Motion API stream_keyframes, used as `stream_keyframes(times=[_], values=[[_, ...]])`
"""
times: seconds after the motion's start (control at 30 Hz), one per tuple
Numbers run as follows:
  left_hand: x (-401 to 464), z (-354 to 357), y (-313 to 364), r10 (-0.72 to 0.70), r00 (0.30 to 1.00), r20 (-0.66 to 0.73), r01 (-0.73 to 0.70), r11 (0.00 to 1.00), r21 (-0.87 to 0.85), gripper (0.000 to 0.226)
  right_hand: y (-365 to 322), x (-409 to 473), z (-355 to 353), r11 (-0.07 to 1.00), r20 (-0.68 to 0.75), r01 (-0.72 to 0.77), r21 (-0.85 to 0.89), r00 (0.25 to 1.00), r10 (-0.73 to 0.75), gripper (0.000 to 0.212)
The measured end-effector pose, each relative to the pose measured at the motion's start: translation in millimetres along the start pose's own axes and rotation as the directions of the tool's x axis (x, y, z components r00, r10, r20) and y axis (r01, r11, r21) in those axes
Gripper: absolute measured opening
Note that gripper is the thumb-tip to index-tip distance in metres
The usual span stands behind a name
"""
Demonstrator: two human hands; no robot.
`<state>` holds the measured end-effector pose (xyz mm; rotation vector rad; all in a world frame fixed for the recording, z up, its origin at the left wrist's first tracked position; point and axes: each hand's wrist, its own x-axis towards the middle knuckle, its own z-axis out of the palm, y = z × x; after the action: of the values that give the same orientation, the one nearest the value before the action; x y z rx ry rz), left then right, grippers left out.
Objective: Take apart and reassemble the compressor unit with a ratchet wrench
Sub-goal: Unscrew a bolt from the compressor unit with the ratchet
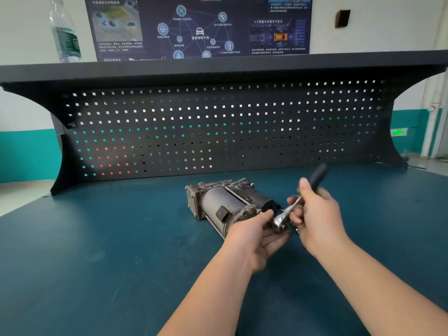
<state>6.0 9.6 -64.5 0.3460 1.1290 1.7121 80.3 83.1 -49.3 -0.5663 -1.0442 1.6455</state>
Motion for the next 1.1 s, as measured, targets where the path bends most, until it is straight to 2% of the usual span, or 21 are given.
stream_keyframes(times=[0.03, 0.07, 0.13, 0.17, 0.2, 0.27, 0.33, 0.4, 0.47, 0.53, 0.6, 0.67, 0.7, 0.77, 0.8, 0.87, 0.9, 0.93, 0.97, 1.03, 1.1], values=[[-0.5, -0.5, 0.3, 0.001, 1.0, 0.008, -0.001, 1.0, 0.005, 0.015, -2.7, -5.6, 2.1, 0.953, 0.107, 0.22, -0.206, 0.974, -0.202, 0.018], [-1.0, -1.1, 0.8, 0.003, 1.0, 0.017, -0.004, 1.0, 0.013, 0.014, -3.5, -11.2, 4.1, 0.822, 0.262, 0.426, -0.379, 0.901, -0.346, 0.015], [-2.3, -2.5, 1.8, 0.007, 1.0, 0.028, -0.007, 0.999, 0.031, 0.014, -1.0, -19.9, 7.7, 0.562, 0.497, 0.65, -0.511, 0.757, -0.423, 0.009], [-2.8, -3.2, 2.5, 0.008, 1.0, 0.027, -0.009, 0.999, 0.036, 0.014, 0.8, -21.6, 9.5, 0.527, 0.508, 0.666, -0.528, 0.745, -0.433, 0.009], [-2.7, -3.6, 3.1, 0.008, 1.0, 0.024, -0.009, 0.999, 0.032, 0.014, 1.5, -21.8, 10.8, 0.564, 0.46, 0.634, -0.529, 0.773, -0.437, 0.01], [-2.8, -3.6, 4.3, 0.001, 1.0, 0.027, -0.001, 1.0, 0.008, 0.012, -0.6, -13.9, 10.3, 0.803, 0.239, 0.422, -0.421, 0.905, -0.351, 0.015], [-3.2, -1.7, 4.5, -0.003, 0.999, 0.034, 0.003, 1.0, -0.002, 0.012, -3.8, -1.3, 2.9, 0.997, -0.01, -0.006, -0.075, 1.0, 0.005, 0.02], [-2.8, -0.6, 3.6, -0.002, 0.999, 0.034, 0.001, 1.0, 0.011, 0.013, -1.1, 5.8, -6.0, 0.906, -0.085, -0.336, 0.259, 0.926, 0.368, 0.024], [-2.2, -0.5, 2.4, -0.003, 1.0, 0.027, 0.002, 1.0, 0.026, 0.014, 4.0, 7.0, -7.1, 0.855, -0.105, -0.394, 0.337, 0.887, 0.45, 0.025], [-2.1, -0.7, 1.6, -0.013, 1.0, 0.026, 0.013, 1.0, 0.024, 0.015, 4.8, 5.8, -2.8, 0.951, -0.089, -0.239, 0.194, 0.962, 0.26, 0.025], [-2.7, -0.6, 1.8, -0.019, 0.999, 0.036, 0.018, 1.0, 0.016, 0.017, -2.2, -3.5, 3.1, 0.974, 0.057, 0.154, -0.166, 0.988, -0.146, 0.02], [-4.4, -1.2, 2.4, -0.026, 0.998, 0.057, 0.026, 1.0, 0.012, 0.016, -3.8, -15.2, 6.7, 0.714, 0.353, 0.526, -0.462, 0.848, -0.396, 0.013], [-5.0, -2.0, 3.1, -0.032, 0.997, 0.064, 0.031, 0.999, 0.015, 0.014, -1.9, -19.7, 7.9, 0.598, 0.458, 0.624, -0.503, 0.779, -0.427, 0.011], [-5.0, -4.4, 4.0, -0.038, 0.997, 0.069, 0.037, 0.999, 0.022, 0.011, 2.5, -24.8, 10.9, 0.537, 0.483, 0.658, -0.529, 0.753, -0.447, 0.01], [-4.3, -5.6, 4.3, -0.039, 0.997, 0.069, 0.038, 0.999, 0.02, 0.012, 2.5, -24.0, 11.7, 0.589, 0.423, 0.613, -0.526, 0.79, -0.444, 0.011], [-3.6, -5.8, 4.4, -0.042, 0.997, 0.071, 0.041, 0.999, 0.014, 0.014, -0.6, -14.3, 9.6, 0.828, 0.203, 0.393, -0.4, 0.919, -0.338, 0.015], [-3.4, -5.2, 4.0, -0.045, 0.996, 0.073, 0.044, 0.999, 0.015, 0.016, -2.6, -7.3, 6.5, 0.95, 0.074, 0.199, -0.241, 0.98, -0.187, 0.017], [-3.1, -4.4, 3.2, -0.049, 0.996, 0.076, 0.048, 0.999, 0.017, 0.017, -3.9, -1.8, 2.6, 0.999, -0.019, -0.016, -0.047, 1.0, 0.015, 0.02], [-2.9, -4.2, 2.3, -0.051, 0.996, 0.078, 0.05, 0.999, 0.019, 0.018, -3.0, 2.3, -1.3, 0.973, -0.065, -0.195, 0.122, 0.977, 0.204, 0.023], [-1.5, -4.1, 0.5, -0.05, 0.996, 0.073, 0.048, 0.998, 0.03, 0.019, 1.6, 7.2, -5.7, 0.892, -0.102, -0.343, 0.296, 0.917, 0.387, 0.027], [-1.2, -3.1, -0.4, -0.044, 0.997, 0.057, 0.043, 0.999, 0.033, 0.02, 3.1, 7.0, -3.3, 0.943, -0.094, -0.257, 0.214, 0.955, 0.281, 0.027]])
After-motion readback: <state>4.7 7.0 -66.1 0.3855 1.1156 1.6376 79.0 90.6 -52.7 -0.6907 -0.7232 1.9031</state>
